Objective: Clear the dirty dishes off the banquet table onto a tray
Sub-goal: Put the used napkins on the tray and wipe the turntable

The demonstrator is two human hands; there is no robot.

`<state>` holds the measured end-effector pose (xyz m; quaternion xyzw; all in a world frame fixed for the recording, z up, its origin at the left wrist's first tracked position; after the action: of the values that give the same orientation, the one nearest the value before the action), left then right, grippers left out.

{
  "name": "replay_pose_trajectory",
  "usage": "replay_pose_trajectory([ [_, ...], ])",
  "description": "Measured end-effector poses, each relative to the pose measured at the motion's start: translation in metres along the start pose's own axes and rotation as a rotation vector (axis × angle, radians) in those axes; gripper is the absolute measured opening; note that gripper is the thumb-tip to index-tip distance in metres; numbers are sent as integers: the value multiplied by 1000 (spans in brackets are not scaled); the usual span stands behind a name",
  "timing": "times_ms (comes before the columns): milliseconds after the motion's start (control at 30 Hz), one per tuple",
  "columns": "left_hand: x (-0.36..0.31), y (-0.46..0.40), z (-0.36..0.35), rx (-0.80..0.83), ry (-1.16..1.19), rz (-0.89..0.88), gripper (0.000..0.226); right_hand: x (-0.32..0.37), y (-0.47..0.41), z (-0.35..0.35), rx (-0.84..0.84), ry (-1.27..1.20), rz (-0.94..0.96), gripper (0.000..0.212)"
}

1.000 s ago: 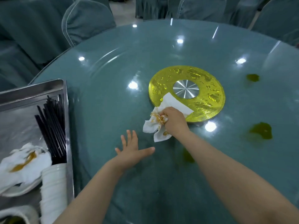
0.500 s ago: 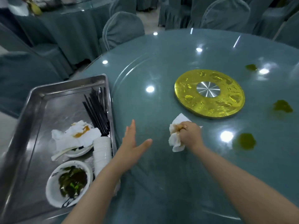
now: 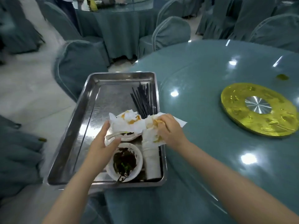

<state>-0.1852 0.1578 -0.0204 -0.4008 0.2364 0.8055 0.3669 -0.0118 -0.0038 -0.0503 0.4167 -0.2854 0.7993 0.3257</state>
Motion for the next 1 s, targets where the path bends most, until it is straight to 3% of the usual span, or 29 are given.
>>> replay_pose_trajectory([
  [100, 22, 0, 22, -7, 16, 31, 66, 19, -15, -38, 69, -96, -29, 19],
  [200, 39, 1, 38, 0, 47, 60, 68, 30, -35, -72, 149, 12, -75, 23],
  [367, 59, 3, 56, -37, 139, 113, 66, 47, -60, -106, 313, 199, -125, 58],
  [467, 67, 7, 54, -21, 168, 129, 64, 48, -63, -112, 330, 179, -95, 63],
  [833, 72, 0, 54, -12, 133, 118, 65, 55, -116, -112, 44, 246, -9, 46],
  [900, 72, -3, 54, -12, 109, 106, 66, 47, -124, -118, 139, 347, -55, 41],
  [1000, 72, -7, 53, 1, 73, 75, 67, 33, -122, -124, 323, 456, -184, 52],
])
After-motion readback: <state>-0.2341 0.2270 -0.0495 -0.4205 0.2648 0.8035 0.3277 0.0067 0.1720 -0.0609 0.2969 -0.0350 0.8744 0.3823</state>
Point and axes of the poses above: each hand's wrist, its own y-axis away from the middle knuckle, its own z-axis out of the back of the hand, x = y × z, the point moved 3 cm from there along -y, towards the middle knuckle, and after that the axes turned 3 degrees about -y, right-handed, at the moved point
